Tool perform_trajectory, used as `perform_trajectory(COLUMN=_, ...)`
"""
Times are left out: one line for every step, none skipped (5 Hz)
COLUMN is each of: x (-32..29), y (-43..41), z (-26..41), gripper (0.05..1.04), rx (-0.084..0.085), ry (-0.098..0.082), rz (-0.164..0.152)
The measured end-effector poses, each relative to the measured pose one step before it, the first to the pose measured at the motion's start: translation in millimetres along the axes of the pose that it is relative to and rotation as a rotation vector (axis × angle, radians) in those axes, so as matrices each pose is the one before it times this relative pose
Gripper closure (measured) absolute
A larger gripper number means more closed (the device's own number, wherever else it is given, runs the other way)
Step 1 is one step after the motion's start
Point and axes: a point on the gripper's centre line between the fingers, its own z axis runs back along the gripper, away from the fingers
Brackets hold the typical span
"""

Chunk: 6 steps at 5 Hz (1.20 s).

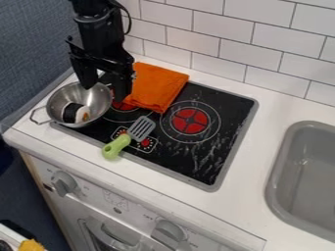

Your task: Put the orange cloth on the right burner

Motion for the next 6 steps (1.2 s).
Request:
perform_trajectory(x=-1.49, y=-1.33, z=-7.19, gripper=0.082, rx=-0.0138, ry=0.0243, rz=0.0069)
perform_trajectory(x=21.82, y=1.5, z=4.83, gripper=0.082, rx=-0.0157, ry=-0.0092, rz=0.0103)
perform_trajectory(x=19.82, y=-6.97, z=13.38, gripper=0.082, rx=-0.0083, ry=-0.0416, rz=-0.0122)
perform_trajectory(x=20.85, y=1.25, z=-1.17, gripper=0.082, rx=0.009, ry=-0.0174, rz=0.018)
perform_trajectory(x=21.43, y=6.98, z=-24.95, gripper=0.082, rx=0.0295, ry=0.0607, rz=0.0333)
perform_trajectory(x=15.51, y=8.27, z=-21.11, gripper=0.082, rx=0.0245, ry=0.0443, rz=0.0287)
